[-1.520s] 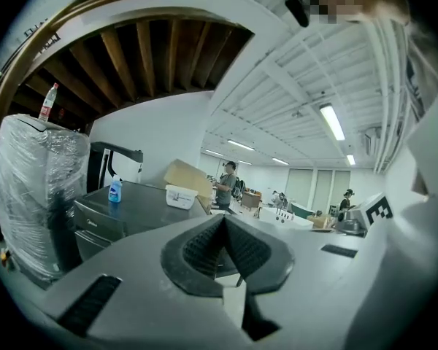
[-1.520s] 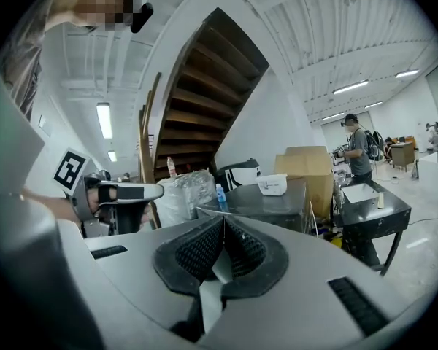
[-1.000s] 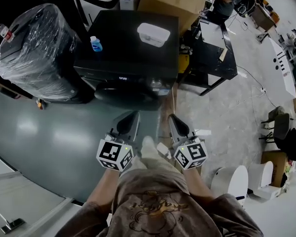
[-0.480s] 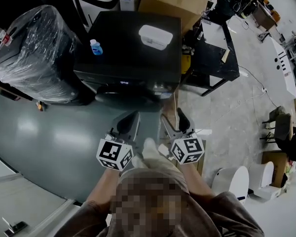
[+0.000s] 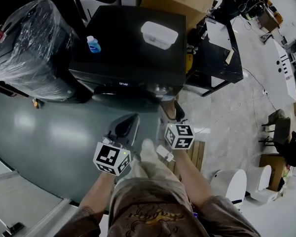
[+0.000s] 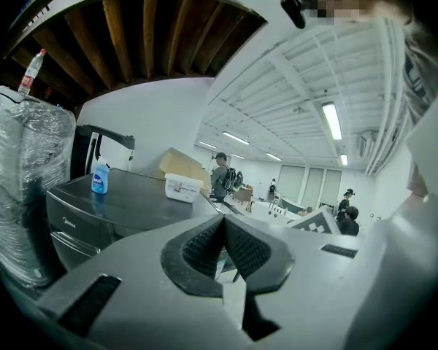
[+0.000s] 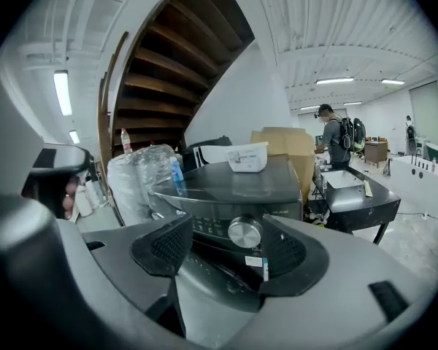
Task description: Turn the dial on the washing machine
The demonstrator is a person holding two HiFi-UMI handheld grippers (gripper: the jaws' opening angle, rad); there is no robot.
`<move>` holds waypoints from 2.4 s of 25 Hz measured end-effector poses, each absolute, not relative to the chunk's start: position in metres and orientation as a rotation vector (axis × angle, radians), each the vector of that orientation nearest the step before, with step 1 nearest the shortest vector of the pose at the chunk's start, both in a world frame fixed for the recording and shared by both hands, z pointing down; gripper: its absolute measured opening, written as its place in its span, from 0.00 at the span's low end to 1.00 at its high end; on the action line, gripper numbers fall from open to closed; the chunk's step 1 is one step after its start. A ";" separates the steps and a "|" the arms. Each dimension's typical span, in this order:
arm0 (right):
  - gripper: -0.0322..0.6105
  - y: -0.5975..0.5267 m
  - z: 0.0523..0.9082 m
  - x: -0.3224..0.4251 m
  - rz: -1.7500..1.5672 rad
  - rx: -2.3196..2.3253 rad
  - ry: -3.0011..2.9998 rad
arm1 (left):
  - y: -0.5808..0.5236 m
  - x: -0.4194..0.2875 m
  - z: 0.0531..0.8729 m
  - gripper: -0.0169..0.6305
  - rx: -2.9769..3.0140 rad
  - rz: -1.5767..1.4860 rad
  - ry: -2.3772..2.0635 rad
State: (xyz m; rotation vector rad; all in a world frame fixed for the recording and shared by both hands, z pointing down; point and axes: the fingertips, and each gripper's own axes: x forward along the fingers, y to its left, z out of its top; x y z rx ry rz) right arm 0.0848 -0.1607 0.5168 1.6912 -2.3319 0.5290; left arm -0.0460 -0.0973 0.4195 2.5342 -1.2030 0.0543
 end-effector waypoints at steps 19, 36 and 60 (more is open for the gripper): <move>0.46 -0.232 0.608 0.086 0.675 1.751 -2.093 | -0.122 -0.051 0.455 0.01 2.512 0.107 -1.186; 0.44 -0.235 0.610 0.088 1.086 1.808 -2.230 | -0.126 -0.048 0.461 0.01 2.484 0.121 -1.197; 0.44 -0.236 0.611 0.093 1.833 1.847 -2.457 | -0.122 -0.039 0.466 0.01 2.483 0.143 -1.187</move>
